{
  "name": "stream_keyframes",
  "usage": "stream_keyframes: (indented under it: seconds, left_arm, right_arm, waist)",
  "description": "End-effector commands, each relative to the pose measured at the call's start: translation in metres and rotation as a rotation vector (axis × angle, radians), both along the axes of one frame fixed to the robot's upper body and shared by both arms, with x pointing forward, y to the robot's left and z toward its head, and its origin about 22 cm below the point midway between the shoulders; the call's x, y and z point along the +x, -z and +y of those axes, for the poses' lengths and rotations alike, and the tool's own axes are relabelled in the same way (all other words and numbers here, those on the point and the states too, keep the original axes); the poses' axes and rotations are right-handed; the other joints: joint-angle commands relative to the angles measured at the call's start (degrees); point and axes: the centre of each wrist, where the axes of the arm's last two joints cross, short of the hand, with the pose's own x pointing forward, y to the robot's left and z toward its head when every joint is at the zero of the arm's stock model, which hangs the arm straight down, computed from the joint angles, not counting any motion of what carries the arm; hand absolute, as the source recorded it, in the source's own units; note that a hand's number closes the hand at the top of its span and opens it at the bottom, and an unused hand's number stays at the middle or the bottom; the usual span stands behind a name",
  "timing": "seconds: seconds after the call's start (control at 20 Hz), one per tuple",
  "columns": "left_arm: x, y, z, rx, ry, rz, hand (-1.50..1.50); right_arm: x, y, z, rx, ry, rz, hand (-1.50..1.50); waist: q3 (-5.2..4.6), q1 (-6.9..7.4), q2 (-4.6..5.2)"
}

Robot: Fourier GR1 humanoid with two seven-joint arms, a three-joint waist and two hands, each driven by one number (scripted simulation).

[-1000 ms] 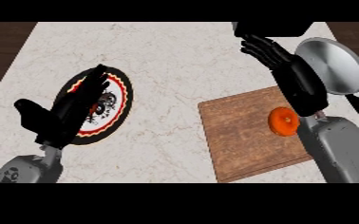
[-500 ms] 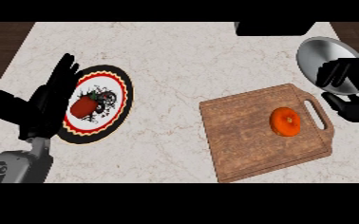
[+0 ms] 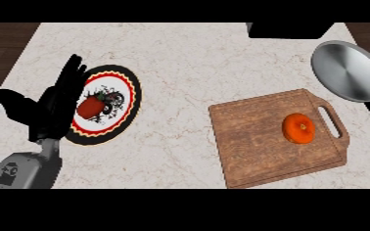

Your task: Pick the squash from the cutting board and place it in the pan

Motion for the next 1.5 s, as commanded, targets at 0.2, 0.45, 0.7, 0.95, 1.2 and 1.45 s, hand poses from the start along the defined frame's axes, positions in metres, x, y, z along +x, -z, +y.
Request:
stream_keyframes:
  seconds: [0.2,0.45,0.7,0.95,1.2,1.45]
  left_arm:
    - [0.008,-0.004,-0.001,-0.005,0.000,0.000,0.00]
    - [-0.008,0.017,0.015,0.003,-0.006,0.017,0.00]
    - [-0.005,0.005,0.004,-0.010,-0.011,0.019,0.00]
    - [-0.010,0.004,0.007,-0.001,-0.006,0.018,0.00]
    - [0.001,-0.017,0.003,0.001,-0.010,0.004,0.00]
    - [-0.006,0.009,0.014,0.001,-0.045,-0.008,0.00]
  right_arm:
    - [0.026,-0.038,0.024,-0.296,-0.200,-0.036,-1.50]
    - [0.034,-0.023,0.069,-0.492,-0.239,-0.050,-1.50]
    - [0.034,-0.020,0.082,-0.733,-0.309,0.042,-1.50]
    - [0.029,-0.002,0.085,-0.918,-0.362,0.144,-1.50]
    - [0.030,-0.004,0.100,-0.961,-0.386,0.084,-1.50]
    - [-0.008,-0.008,0.105,-1.082,-0.331,-0.044,-1.50]
  waist:
    - [-0.20,0.74,-0.18]
    - [-0.28,-0.14,-0.57]
    - [-0.27,-0.47,-0.68]
    - [-0.25,-0.53,-0.65]
    - [-0.23,-0.91,-0.69]
    - [-0.27,-2.12,-0.96]
